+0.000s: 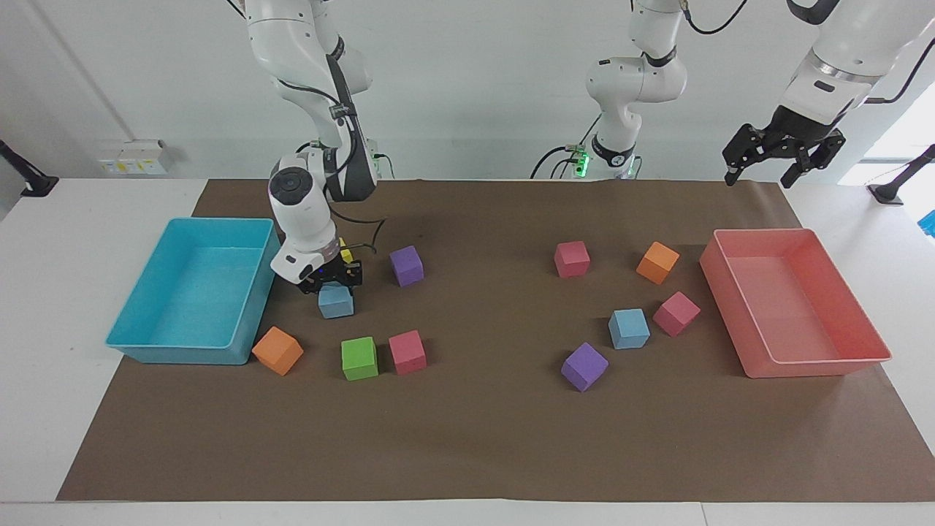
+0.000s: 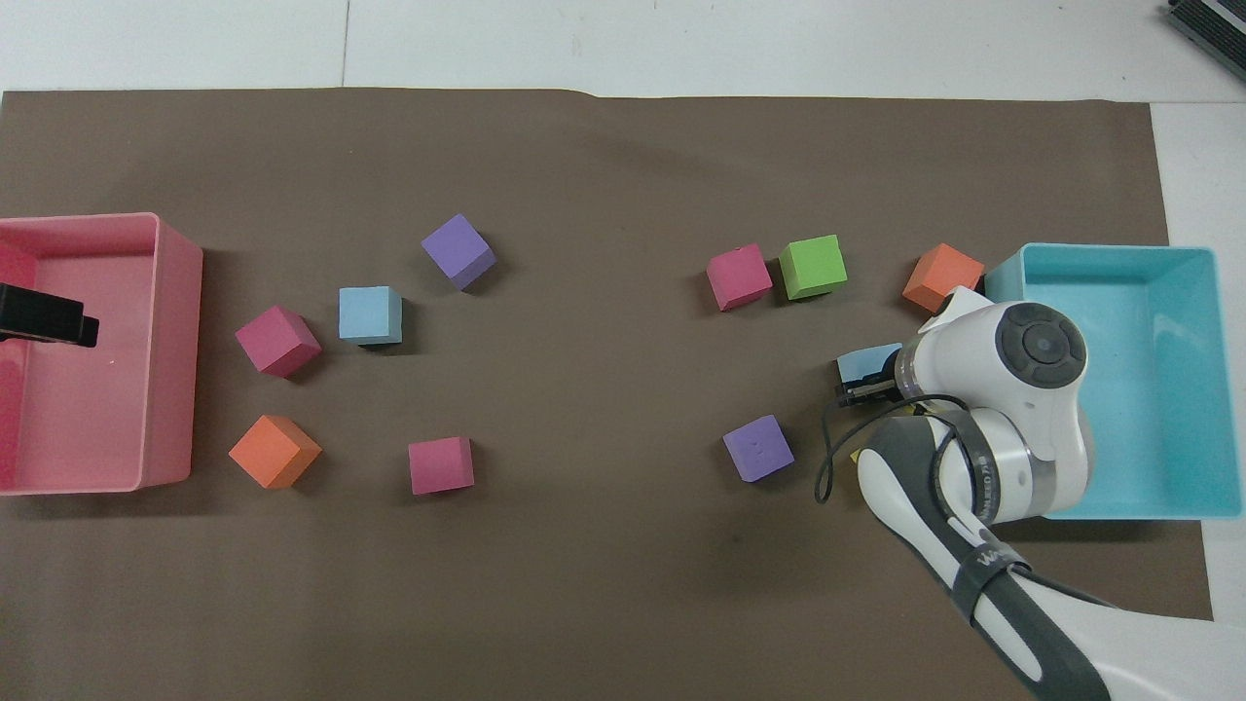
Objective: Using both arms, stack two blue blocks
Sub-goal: 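Grasp the light blue cube with the right gripper and lift it, then carry the light blue cube to the table center and lower it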
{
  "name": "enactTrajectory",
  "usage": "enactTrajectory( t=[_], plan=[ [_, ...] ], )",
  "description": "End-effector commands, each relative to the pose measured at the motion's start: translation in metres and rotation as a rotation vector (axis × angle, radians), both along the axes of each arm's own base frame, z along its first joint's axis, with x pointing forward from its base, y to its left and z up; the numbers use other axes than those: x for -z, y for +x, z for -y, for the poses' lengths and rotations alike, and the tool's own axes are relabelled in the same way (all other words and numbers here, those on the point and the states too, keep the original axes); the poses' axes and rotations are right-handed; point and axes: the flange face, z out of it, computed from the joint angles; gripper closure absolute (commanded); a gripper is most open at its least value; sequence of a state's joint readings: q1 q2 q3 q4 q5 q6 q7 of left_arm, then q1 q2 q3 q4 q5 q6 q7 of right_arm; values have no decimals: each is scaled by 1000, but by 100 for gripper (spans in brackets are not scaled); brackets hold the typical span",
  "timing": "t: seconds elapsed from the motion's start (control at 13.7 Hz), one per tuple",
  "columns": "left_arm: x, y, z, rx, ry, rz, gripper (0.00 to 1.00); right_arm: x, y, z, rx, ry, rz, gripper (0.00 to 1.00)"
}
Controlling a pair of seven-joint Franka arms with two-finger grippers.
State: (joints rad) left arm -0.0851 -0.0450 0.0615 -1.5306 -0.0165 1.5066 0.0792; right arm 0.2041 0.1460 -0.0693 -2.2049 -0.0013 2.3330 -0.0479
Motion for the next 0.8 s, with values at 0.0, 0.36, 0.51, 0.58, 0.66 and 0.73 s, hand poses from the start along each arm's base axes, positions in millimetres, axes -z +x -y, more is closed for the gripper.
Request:
enactTrajectory(
  t=[0.0,0.36,0.51,0.58,0.66,0.73],
  plan=[
    [-2,-3,-2,6,0,10,0,-50,8,-6,38,3,-8,100],
    [-2,-4,-11,-14,0,5,0,-98,24,-89,45,4,3,100],
    [-2,-4,-11,-16,0,4,0,-102,31,-115,61,3,10,100],
    [-1,-4,-9,-12,0,2,0,-101,35,-139,64,2,9,100],
    [-1,-4,-10,-14,0,2,0,-98,40,-161,79,-2,5,100],
    [-1,-4,-8,-11,0,1,0,-96,44,-182,98,-4,3,100]
  ],
)
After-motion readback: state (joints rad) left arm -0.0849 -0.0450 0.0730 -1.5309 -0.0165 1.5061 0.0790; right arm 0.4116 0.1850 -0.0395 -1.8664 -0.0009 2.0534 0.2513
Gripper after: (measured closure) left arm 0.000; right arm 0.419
